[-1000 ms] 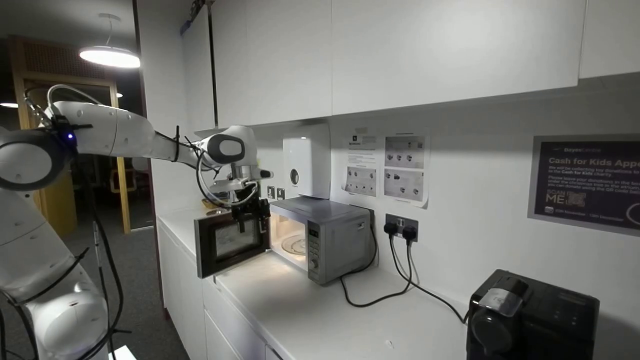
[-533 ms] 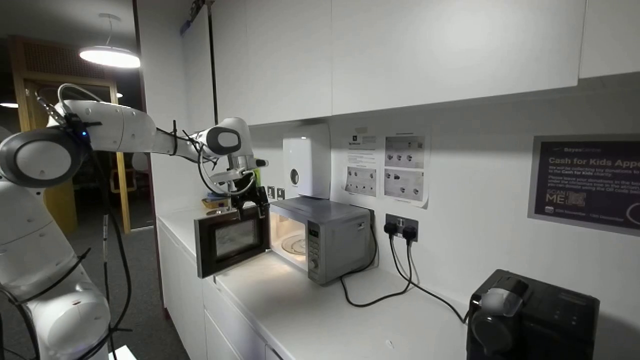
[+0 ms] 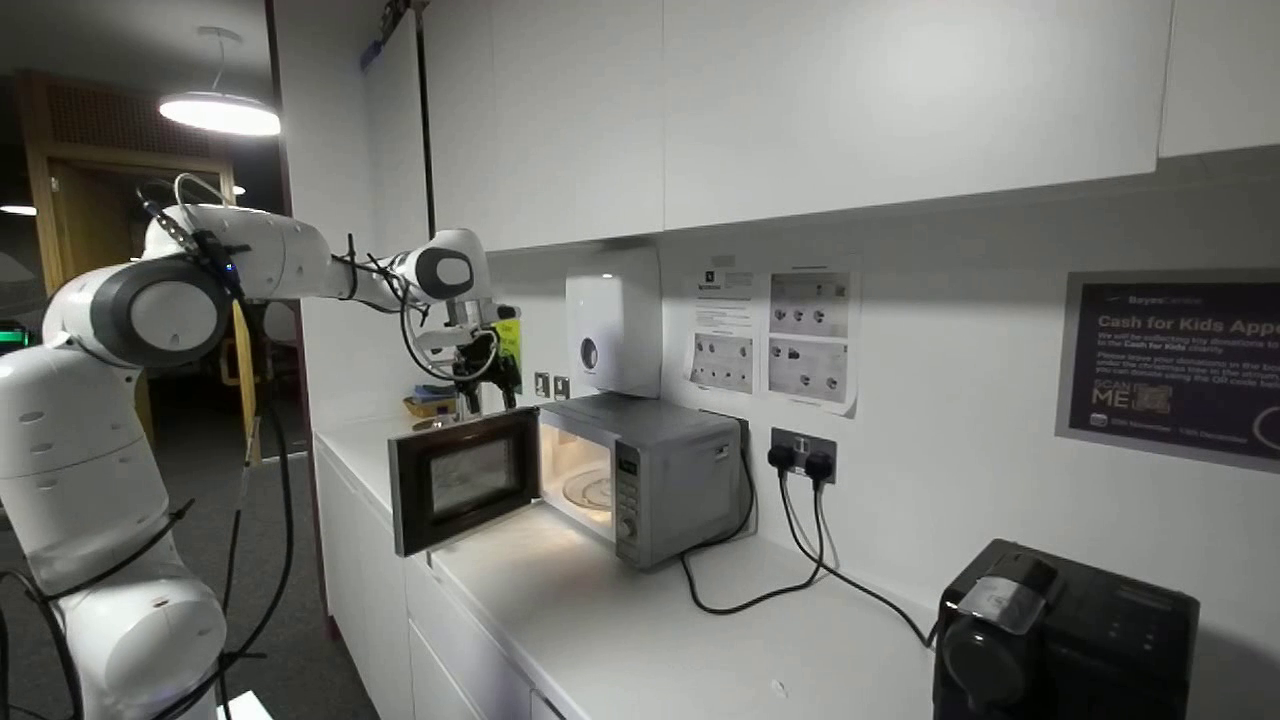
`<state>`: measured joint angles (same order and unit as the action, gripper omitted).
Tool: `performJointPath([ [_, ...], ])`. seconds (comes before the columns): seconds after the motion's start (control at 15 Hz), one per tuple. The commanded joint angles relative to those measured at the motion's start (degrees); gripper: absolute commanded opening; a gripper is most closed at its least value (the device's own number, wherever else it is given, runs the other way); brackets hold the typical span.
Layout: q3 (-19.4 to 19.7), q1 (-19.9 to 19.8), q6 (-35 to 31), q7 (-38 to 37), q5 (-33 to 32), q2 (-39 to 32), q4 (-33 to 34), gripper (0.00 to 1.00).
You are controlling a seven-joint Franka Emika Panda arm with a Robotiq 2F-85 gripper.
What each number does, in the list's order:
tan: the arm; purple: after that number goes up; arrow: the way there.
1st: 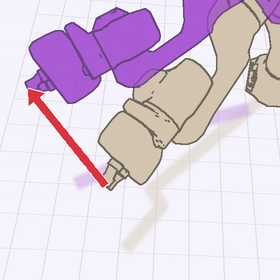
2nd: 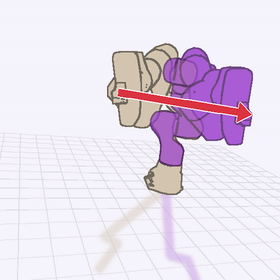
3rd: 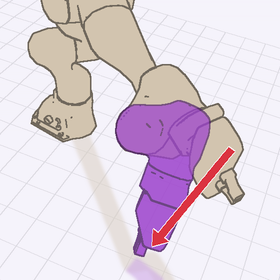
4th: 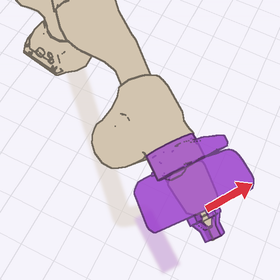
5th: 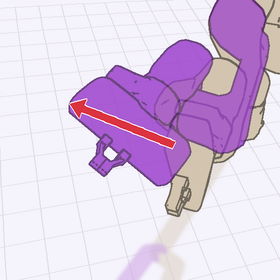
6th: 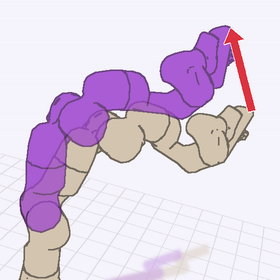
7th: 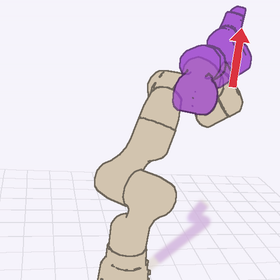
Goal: Close the microwave door
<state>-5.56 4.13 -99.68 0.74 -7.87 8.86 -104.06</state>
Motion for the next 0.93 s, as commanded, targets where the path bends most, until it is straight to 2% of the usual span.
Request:
performJointPath([
  [0.0,-2.20,1.96,3.41,-2.97,0.77,-4.29,7.20,1.00],
  [0.53,-5.11,5.01,6.02,-7.71,0.91,-8.02,12.84,1.00],
  [0.87,-5.48,6.14,4.51,-4.02,8.28,-9.54,13.87,1.00],
])
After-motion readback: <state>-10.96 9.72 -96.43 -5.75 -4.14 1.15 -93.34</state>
